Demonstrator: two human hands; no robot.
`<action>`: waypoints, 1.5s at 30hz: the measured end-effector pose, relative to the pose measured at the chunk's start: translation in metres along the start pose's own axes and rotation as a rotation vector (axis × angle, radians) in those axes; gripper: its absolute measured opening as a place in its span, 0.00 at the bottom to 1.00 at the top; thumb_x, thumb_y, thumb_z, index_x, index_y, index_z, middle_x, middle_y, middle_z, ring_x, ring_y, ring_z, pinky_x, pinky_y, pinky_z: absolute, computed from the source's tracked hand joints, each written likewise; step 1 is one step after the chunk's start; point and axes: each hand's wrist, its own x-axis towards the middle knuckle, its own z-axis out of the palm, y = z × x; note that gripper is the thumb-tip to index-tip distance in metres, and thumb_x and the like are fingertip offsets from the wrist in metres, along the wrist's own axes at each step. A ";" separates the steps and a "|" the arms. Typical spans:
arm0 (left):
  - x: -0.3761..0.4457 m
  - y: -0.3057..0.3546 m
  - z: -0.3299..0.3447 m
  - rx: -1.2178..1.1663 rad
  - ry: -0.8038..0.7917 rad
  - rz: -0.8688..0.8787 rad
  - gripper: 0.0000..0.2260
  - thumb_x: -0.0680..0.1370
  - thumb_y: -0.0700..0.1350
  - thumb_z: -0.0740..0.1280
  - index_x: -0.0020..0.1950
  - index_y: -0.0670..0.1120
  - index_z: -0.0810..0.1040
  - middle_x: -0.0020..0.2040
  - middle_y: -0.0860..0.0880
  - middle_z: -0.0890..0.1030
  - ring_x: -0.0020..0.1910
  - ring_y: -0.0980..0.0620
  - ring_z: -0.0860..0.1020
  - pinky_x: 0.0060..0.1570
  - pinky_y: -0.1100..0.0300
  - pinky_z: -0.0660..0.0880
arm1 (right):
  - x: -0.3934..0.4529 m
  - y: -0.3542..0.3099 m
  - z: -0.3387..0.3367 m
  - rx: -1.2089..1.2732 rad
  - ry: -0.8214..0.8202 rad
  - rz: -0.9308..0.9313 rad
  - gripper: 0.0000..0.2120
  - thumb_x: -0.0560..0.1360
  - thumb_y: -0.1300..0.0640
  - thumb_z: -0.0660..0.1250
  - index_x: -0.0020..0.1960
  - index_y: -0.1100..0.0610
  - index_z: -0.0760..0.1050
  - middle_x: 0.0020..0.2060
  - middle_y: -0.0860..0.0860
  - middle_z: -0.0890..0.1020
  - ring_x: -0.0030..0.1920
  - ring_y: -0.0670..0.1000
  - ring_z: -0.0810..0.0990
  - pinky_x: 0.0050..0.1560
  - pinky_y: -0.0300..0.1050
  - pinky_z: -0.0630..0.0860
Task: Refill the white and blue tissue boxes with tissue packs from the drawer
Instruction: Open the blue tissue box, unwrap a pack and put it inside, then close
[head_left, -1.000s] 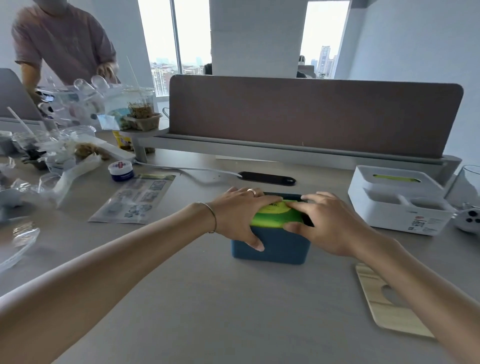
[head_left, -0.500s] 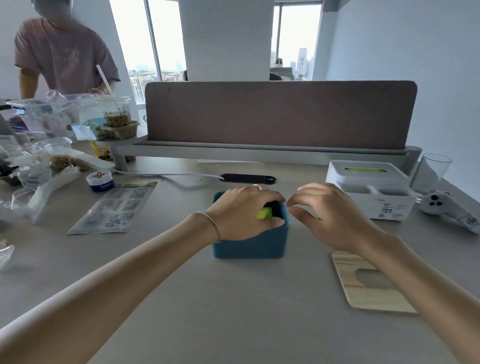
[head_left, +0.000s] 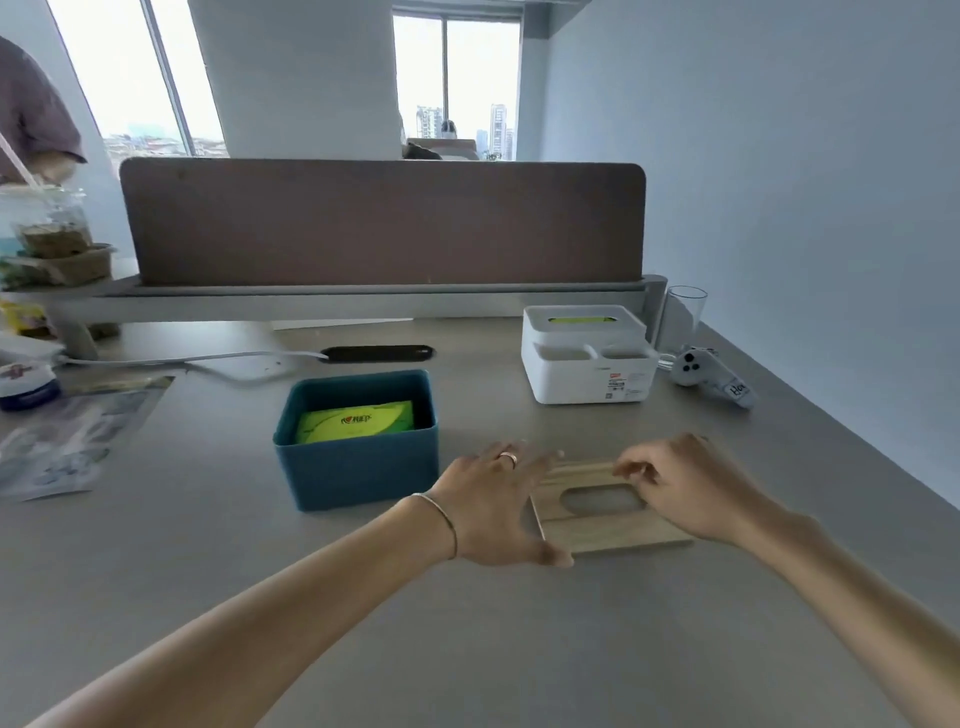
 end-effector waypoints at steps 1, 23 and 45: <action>0.003 0.002 0.002 0.017 -0.039 0.002 0.52 0.68 0.76 0.66 0.82 0.60 0.43 0.83 0.45 0.54 0.82 0.46 0.54 0.76 0.49 0.58 | -0.003 0.004 0.002 -0.011 -0.037 0.001 0.10 0.74 0.53 0.66 0.51 0.43 0.83 0.44 0.42 0.87 0.46 0.50 0.85 0.49 0.46 0.79; -0.003 -0.031 -0.073 -0.032 0.127 0.076 0.45 0.59 0.65 0.79 0.69 0.60 0.58 0.51 0.52 0.76 0.51 0.51 0.72 0.52 0.49 0.75 | 0.021 -0.011 0.011 0.384 -0.123 -0.262 0.50 0.56 0.34 0.79 0.73 0.29 0.59 0.73 0.30 0.60 0.73 0.33 0.58 0.75 0.38 0.58; -0.091 -0.205 -0.091 -0.213 0.109 -0.178 0.48 0.66 0.62 0.80 0.79 0.61 0.58 0.73 0.56 0.72 0.67 0.54 0.71 0.69 0.53 0.70 | 0.142 -0.176 -0.003 0.318 -0.312 -0.511 0.48 0.63 0.44 0.80 0.77 0.41 0.61 0.70 0.42 0.69 0.68 0.44 0.69 0.68 0.41 0.69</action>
